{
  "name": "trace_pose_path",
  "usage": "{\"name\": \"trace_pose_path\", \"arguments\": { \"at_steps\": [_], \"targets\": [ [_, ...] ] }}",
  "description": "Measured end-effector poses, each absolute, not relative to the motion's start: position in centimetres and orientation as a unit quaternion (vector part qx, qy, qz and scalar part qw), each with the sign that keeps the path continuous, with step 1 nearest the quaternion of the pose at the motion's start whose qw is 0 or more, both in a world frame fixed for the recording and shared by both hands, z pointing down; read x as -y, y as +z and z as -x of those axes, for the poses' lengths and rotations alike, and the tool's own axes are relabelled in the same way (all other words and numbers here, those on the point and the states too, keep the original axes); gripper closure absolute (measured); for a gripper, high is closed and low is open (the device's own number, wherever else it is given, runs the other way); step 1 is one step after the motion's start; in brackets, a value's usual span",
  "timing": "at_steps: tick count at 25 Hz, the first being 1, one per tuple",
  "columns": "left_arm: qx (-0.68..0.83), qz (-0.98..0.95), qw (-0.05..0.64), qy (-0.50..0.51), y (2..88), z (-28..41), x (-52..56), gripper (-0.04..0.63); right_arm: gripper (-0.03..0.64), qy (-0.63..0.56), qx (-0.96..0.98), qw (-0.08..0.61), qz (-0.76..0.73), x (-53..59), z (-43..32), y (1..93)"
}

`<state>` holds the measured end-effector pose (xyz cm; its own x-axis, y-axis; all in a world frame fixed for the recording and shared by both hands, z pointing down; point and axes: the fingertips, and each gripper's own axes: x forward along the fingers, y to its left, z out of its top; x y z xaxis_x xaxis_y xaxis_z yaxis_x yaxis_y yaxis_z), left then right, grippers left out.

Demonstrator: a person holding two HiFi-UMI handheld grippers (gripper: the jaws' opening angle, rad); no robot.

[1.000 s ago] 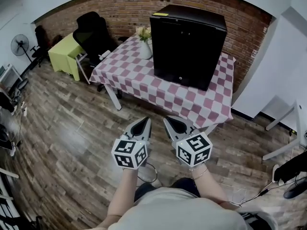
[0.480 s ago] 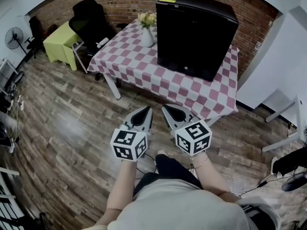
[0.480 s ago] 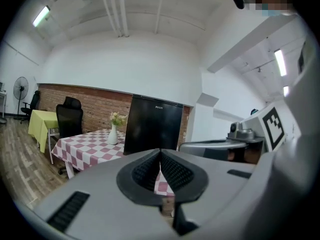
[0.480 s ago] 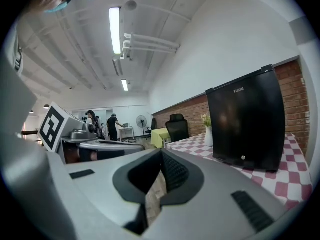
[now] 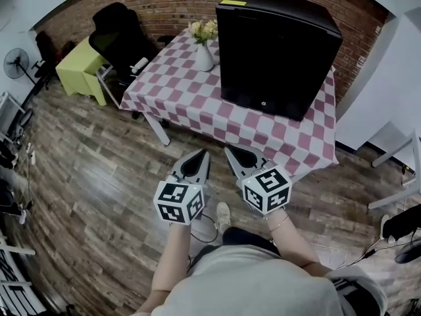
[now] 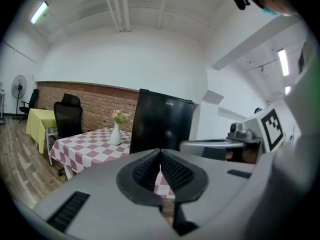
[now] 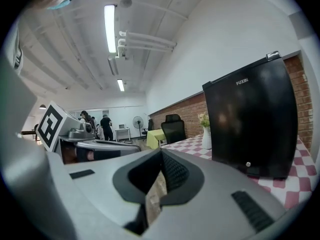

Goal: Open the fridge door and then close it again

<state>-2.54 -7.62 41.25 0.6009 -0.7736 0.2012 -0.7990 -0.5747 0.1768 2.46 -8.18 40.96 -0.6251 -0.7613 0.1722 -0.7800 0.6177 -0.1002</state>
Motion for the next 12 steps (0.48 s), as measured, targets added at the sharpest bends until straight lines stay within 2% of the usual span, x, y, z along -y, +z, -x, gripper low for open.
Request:
{"name": "trace_pose_path", "arguments": {
  "at_steps": [12],
  "targets": [
    [0.438, -0.891, 0.112, 0.051, 39.2, 2.1, 22.1, 0.588, 0.618, 0.065, 0.897, 0.027, -0.436, 22.9, -2.7, 37.5]
  ]
}}
